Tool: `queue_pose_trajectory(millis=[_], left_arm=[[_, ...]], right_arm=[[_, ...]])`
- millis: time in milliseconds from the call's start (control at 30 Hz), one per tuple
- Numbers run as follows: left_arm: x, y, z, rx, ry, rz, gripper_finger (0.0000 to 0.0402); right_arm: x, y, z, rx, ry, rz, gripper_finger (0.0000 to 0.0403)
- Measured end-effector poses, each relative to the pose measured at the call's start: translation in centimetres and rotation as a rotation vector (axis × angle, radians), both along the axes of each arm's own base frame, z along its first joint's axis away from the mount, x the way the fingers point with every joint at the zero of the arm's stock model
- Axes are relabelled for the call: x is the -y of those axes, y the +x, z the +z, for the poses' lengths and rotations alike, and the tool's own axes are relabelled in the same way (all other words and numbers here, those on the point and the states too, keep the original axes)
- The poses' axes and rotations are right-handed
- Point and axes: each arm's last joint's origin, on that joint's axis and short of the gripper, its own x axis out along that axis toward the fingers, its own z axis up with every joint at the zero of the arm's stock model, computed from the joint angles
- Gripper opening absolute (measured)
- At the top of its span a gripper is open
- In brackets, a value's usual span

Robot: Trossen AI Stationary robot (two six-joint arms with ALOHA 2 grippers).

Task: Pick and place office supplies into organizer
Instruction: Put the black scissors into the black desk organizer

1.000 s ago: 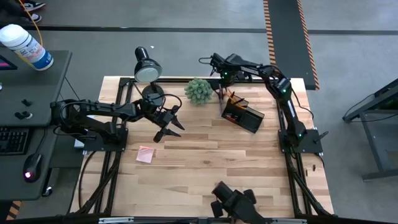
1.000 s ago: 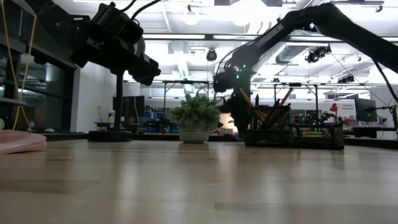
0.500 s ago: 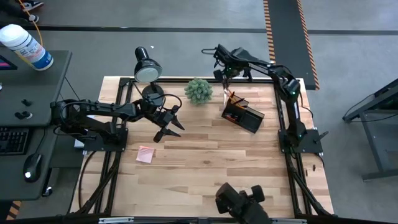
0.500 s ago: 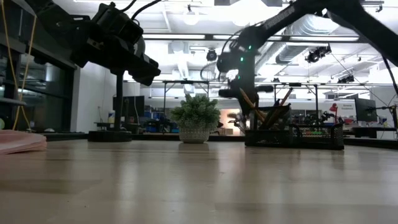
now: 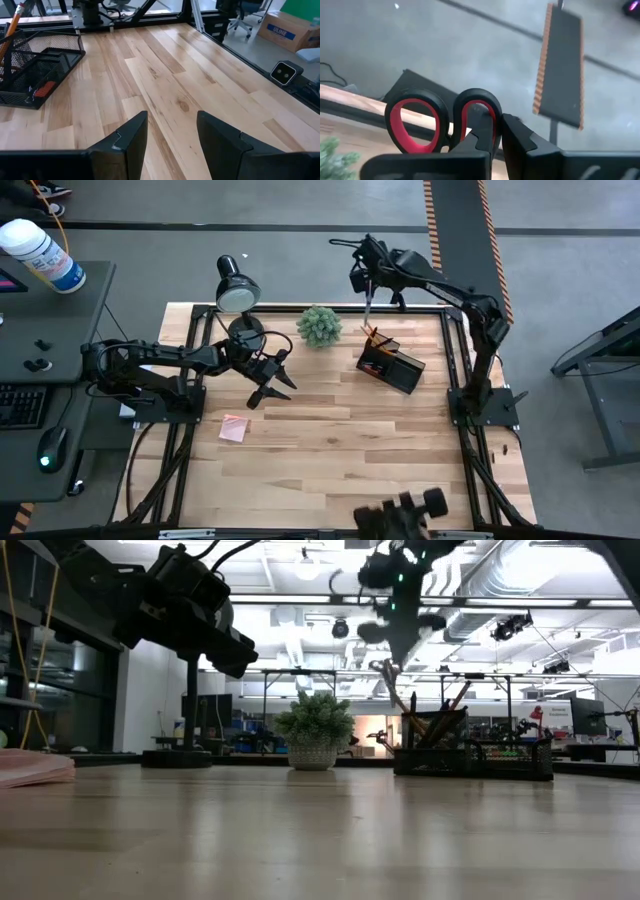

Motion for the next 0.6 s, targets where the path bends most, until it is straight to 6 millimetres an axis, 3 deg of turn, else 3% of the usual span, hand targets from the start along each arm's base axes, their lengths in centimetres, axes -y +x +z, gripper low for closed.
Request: queue_pose_trajectory(millis=[167,367,600], left_arm=[[0.0,0.0,0.0,0.0,0.0,0.0,0.016],[0.0,0.0,0.0,0.0,0.0,0.0,0.016],[0.0,0.0,0.0,0.0,0.0,0.0,0.016]], right_arm=[[-4.7,0.5,2.9,-0.064,-0.125,0.05,0.0012],[-10.3,1.6,5.0,-0.124,-0.304,0.083,0.0012],[-15.2,2.1,5.1,-0.202,-0.458,0.054,0.0012]])
